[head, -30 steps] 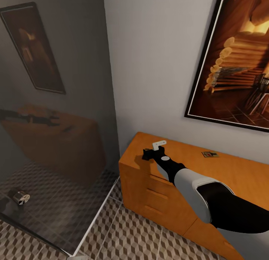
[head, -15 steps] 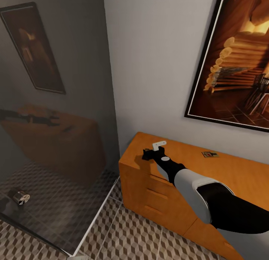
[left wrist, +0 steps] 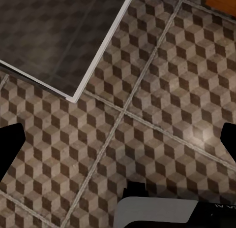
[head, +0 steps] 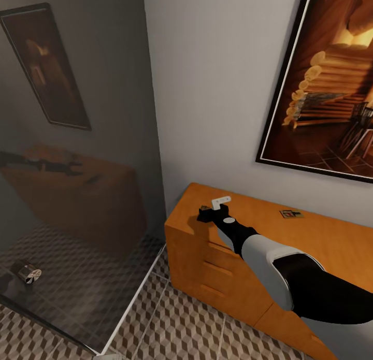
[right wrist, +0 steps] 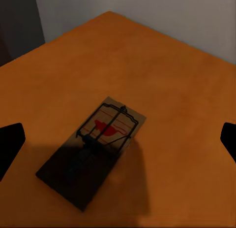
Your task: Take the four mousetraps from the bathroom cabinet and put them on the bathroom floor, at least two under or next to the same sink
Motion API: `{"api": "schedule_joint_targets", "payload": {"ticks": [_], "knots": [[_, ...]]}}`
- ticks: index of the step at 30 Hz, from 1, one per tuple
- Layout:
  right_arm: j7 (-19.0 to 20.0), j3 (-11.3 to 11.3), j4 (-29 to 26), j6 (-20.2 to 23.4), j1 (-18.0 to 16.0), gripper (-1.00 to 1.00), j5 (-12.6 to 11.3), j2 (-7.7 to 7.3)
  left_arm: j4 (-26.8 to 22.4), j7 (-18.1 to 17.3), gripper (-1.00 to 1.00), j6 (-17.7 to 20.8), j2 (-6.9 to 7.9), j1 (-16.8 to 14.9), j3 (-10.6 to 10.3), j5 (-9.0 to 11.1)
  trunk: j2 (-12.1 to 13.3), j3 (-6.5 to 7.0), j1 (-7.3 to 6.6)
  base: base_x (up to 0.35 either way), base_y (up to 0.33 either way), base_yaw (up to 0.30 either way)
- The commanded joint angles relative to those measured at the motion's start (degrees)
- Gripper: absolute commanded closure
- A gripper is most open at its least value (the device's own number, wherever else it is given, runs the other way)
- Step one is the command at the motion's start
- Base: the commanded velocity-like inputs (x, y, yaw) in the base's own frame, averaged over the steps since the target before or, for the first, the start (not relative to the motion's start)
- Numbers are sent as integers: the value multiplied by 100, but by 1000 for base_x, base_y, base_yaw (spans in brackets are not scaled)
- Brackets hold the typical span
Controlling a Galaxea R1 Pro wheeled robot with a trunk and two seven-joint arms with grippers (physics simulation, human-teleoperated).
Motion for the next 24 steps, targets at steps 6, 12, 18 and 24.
{"api": "schedule_joint_targets", "payload": {"ticks": [6,12,18,24], "knots": [[-26,14,-10,316,-7,-100,29,2,18,15,-100,-28,-4,-8,-48,19,-12,-11,3,0,0,0],[-32,13,-15,357,-7,-100,28,2,18,15,-100,-28,-4,-8,-48,19,-12,-11,3,0,0,0],[-33,13,-16,366,-7,-100,28,2,18,15,-100,-28,-4,-8,-48,20,-12,-11,3,0,0,0],[-30,13,-16,365,-7,-100,28,2,18,15,-100,-28,-4,-8,-48,20,-12,-11,3,0,0,0]]}}
